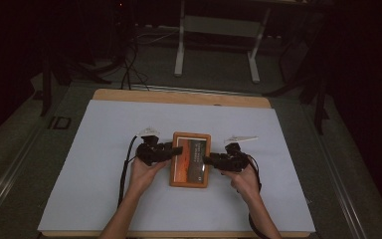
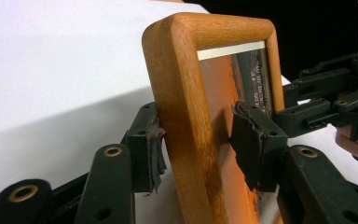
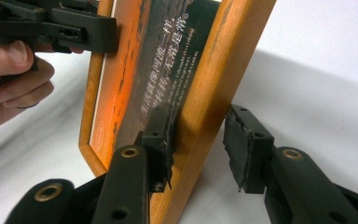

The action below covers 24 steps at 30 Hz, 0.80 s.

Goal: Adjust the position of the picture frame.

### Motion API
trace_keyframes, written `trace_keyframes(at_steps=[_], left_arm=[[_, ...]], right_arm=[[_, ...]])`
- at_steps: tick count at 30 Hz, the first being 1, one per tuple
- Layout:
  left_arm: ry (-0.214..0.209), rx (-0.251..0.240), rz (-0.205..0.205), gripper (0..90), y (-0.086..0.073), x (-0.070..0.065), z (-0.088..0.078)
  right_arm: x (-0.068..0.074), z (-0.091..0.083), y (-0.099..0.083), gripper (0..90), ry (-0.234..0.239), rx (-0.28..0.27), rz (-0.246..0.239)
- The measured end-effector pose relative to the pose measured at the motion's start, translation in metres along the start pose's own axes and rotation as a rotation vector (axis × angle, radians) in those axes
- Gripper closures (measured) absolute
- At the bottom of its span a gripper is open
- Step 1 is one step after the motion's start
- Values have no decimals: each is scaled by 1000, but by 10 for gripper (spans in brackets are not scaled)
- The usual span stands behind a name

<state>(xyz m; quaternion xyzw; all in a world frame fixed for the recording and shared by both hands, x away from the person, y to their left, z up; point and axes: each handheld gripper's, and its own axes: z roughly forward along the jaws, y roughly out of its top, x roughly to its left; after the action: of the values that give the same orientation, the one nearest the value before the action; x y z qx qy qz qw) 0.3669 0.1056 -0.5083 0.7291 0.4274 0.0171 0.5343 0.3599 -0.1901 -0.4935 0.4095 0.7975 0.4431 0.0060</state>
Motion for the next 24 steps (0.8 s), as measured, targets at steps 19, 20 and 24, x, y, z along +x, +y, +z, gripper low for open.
trace_keyframes(at_steps=[19,20,24], left_arm=[[79,60,-153,492,-5,16,25],[81,62,-161,492,-6,17,25],[78,52,-162,481,-9,19,25]], right_arm=[[-27,25,3,546,45,101,169],[-28,26,3,543,47,104,169],[-31,30,5,540,65,109,181]])
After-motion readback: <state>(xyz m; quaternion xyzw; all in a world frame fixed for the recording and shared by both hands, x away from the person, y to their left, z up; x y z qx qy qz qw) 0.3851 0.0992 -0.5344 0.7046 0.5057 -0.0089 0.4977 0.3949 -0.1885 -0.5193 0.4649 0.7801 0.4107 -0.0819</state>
